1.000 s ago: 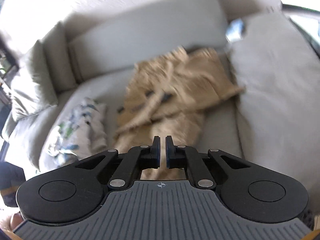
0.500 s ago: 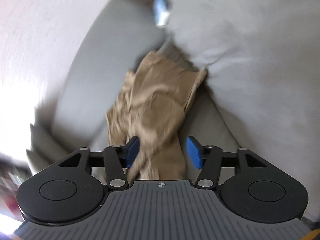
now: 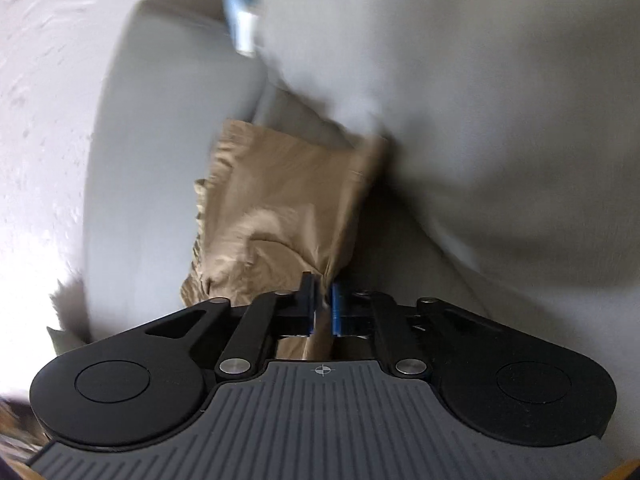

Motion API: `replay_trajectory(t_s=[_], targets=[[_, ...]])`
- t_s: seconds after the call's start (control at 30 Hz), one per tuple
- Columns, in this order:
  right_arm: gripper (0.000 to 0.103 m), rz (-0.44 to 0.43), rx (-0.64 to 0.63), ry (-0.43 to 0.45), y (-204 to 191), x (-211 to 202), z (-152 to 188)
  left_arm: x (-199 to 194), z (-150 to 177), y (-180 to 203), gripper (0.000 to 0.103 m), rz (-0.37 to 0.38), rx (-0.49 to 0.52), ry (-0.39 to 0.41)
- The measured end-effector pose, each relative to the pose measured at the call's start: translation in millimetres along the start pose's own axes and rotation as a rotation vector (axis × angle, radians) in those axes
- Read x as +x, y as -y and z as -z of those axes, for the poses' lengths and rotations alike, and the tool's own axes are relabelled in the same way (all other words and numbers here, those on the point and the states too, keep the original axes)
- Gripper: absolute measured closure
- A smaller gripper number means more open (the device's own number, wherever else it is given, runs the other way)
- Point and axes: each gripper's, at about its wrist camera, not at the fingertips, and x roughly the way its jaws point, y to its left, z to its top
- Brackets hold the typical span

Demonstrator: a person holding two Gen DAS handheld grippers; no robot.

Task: Fold clothes

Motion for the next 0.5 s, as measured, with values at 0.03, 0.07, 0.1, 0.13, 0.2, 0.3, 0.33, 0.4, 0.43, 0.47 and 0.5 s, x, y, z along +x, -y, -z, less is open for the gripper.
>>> replay_trajectory(t_s=[0.03,0.07,0.1,0.13,0.2,0.3,0.33,0.4,0.43,0.47,0.5], targets=[[0.098,0.006,-0.051,0.027,-12.3,-6.4,0.8,2.1,1.4,-3.3,0.027,0.001,-0.007,-0.007],[0.099,0.012,-0.101,0.053,-24.8,-12.7,1.5,3.5,2.8,-7.2,0.027,0.000,-0.015,-0.013],[0.099,0.014,-0.143,0.077,-39.3,-18.5,2.0,5.3,3.6,-10.6,0.027,0.001,-0.024,-0.016],[0.099,0.018,-0.181,0.098,-54.4,-22.3,3.0,6.0,3.8,-14.3,0.027,0.004,-0.035,-0.017],[0.099,0.024,-0.266,0.134,-89.6,-26.9,5.1,4.9,3.4,-21.4,0.027,0.014,-0.051,-0.009],[0.099,0.043,-0.405,0.173,-148.6,-18.4,12.6,-2.2,0.3,-32.9,0.027,0.020,-0.071,0.019],[0.099,0.049,-0.451,0.186,-168.0,-13.6,15.7,-4.5,-0.9,-37.8,0.027,0.017,-0.082,0.031],[0.099,0.059,-0.542,0.203,-209.4,2.1,28.3,-8.8,-2.5,-48.3,0.027,0.006,-0.107,0.051],[0.099,0.062,-0.592,0.211,-230.6,13.7,38.6,-11.0,-3.1,-53.7,0.027,-0.004,-0.120,0.060],[0.099,0.064,-0.632,0.206,-246.5,27.6,50.4,-13.1,-3.1,-59.5,0.027,-0.022,-0.133,0.068],[0.099,0.067,-0.672,0.201,-262.3,41.5,62.1,-14.5,-2.6,-64.8,0.027,-0.041,-0.148,0.075]])
